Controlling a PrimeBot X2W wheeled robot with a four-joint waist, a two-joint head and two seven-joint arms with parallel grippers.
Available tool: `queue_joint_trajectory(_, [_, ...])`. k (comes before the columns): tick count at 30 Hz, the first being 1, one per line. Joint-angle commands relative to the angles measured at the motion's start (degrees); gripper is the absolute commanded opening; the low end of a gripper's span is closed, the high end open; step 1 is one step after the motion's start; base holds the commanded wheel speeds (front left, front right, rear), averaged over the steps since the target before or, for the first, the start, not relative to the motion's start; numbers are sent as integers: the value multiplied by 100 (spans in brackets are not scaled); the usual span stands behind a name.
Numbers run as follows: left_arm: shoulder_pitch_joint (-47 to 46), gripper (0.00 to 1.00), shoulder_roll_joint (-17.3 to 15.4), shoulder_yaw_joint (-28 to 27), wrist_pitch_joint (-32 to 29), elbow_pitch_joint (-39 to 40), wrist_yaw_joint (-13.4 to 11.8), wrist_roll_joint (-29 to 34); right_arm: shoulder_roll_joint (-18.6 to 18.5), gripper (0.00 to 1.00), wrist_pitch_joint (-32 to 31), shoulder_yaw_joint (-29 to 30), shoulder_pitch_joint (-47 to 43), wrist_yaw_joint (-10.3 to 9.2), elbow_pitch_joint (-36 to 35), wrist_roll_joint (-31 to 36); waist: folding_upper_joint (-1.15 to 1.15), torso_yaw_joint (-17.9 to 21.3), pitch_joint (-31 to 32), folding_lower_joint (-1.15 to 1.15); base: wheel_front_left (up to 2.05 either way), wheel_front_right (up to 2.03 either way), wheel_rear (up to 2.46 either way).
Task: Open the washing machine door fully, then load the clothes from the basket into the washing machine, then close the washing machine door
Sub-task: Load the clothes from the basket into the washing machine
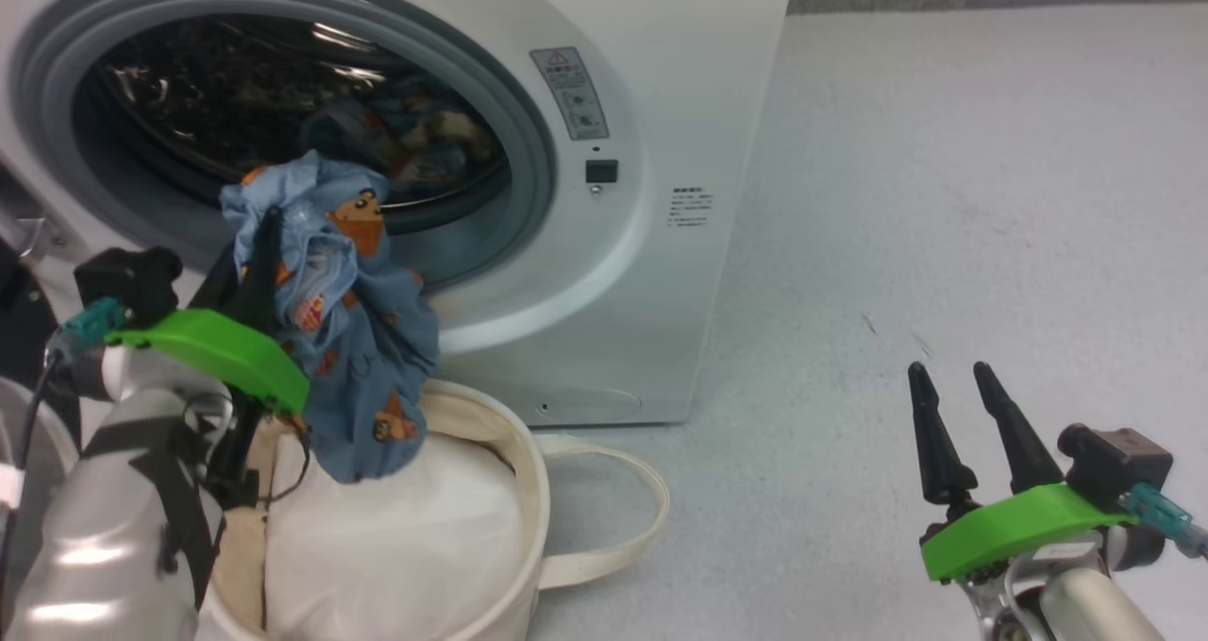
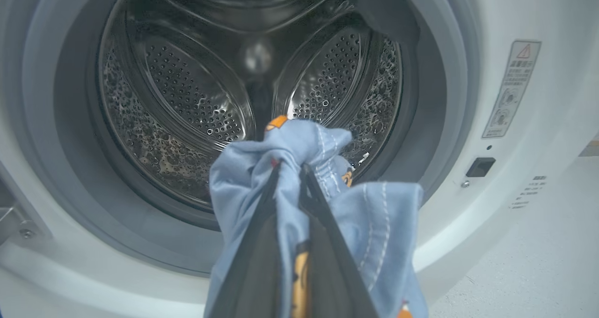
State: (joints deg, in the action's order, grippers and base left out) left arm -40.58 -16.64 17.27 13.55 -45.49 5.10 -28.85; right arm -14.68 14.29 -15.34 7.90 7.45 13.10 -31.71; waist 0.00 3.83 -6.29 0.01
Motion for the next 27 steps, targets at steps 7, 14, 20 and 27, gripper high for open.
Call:
queue_joint_trajectory(7, [-969,0,-177,-399,138,-708,62,65,-232,100,71,-4,223,3,-294,114,0,282,-404,-1,0,0,0])
queue_joint_trajectory(14, [-1535,0,-206,-681,143,-924,73,275,-289,100,71,166,322,3,-503,228,0,501,-1064,-1,0,0,0])
queue_joint_trajectory(20, [-1985,0,-268,-744,144,-1152,99,543,-207,100,71,318,419,3,-696,365,0,665,-1642,-1,0,0,0])
queue_joint_trajectory(27, [-2470,0,-372,-709,144,-1364,118,884,-35,100,71,497,428,3,-876,506,0,771,-2198,-1,0,0,0])
